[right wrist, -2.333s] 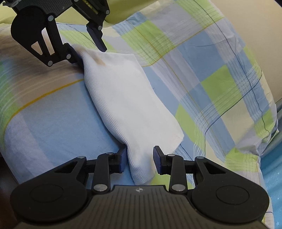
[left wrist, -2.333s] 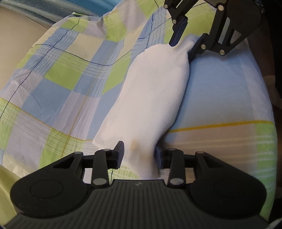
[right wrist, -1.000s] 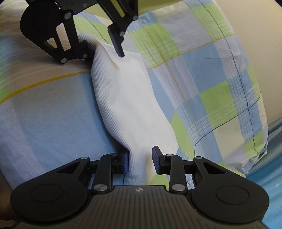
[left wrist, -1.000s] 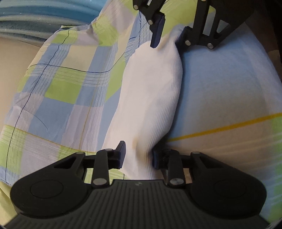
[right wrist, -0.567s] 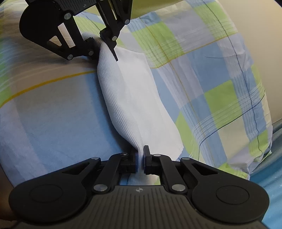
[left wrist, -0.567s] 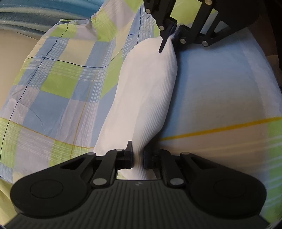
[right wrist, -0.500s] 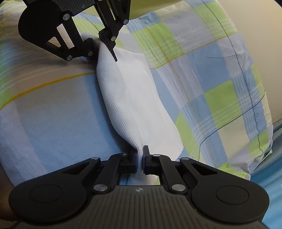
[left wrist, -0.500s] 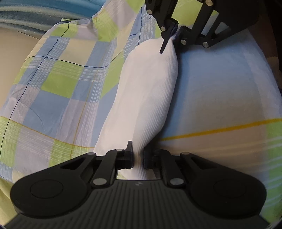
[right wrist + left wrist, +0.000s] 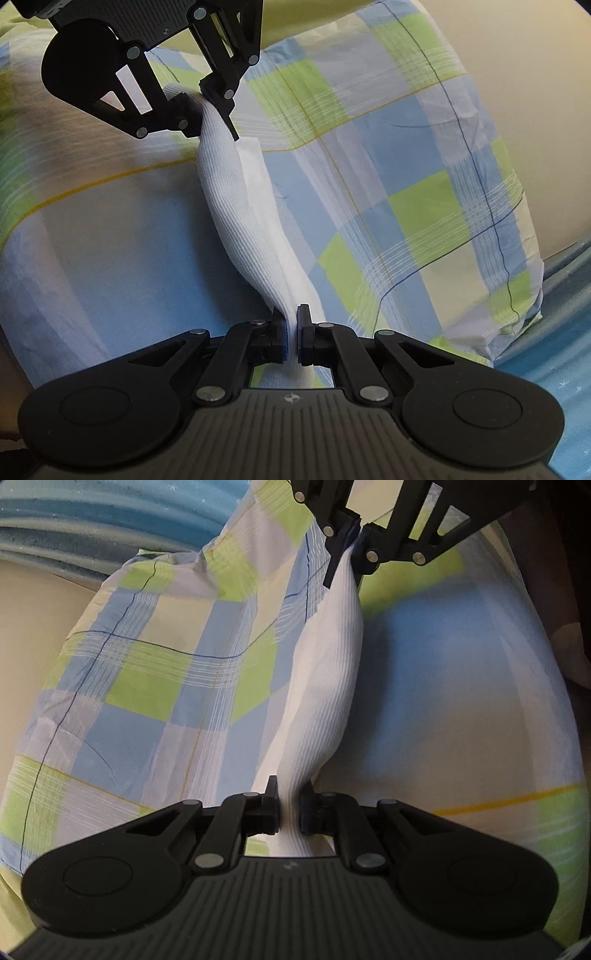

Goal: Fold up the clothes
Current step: 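Grasp the folded tank top ends with the right gripper while the left grasps the other end, then lift the folded tank top with both grippers and carry it toward the clothes stack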

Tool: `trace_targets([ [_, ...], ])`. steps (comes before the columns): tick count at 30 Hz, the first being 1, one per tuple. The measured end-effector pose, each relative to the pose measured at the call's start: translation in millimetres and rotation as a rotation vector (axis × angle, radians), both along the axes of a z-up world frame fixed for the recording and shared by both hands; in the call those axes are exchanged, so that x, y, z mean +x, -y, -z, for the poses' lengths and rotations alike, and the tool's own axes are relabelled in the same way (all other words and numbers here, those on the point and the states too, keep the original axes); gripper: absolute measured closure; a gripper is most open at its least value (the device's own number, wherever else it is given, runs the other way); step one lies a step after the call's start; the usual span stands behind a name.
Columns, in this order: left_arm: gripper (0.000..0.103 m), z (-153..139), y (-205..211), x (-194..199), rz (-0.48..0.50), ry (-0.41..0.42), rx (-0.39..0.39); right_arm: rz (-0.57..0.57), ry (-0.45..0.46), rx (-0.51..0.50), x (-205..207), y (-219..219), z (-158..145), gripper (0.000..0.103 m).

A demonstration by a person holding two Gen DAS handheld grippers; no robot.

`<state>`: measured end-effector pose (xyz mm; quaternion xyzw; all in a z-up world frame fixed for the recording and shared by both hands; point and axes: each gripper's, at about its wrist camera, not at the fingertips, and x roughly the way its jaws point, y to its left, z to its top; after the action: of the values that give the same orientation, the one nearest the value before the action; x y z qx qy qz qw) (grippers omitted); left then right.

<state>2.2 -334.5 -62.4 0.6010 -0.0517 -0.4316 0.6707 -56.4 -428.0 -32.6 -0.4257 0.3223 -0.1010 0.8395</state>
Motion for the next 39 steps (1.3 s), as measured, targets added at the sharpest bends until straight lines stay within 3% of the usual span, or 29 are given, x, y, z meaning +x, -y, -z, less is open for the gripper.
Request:
trace_targets([
  [23,0.095,-69.7,46.0,-97.5,0.205,0.091,-0.017,0.171,0.118,-0.063,-129.7,26.1,-77.5,0.1],
  [30,0.095,-92.8,71.6,-135.4,0.332,0.069,-0.066,0.291,0.118,-0.08,-181.3,35.7,-91.2,0.1],
  [39,0.095,-100.2,114.8,-199.1,0.561,0.043,-0.1,0.503,0.09,-0.109,-263.5,44.2,-99.9,0.1],
])
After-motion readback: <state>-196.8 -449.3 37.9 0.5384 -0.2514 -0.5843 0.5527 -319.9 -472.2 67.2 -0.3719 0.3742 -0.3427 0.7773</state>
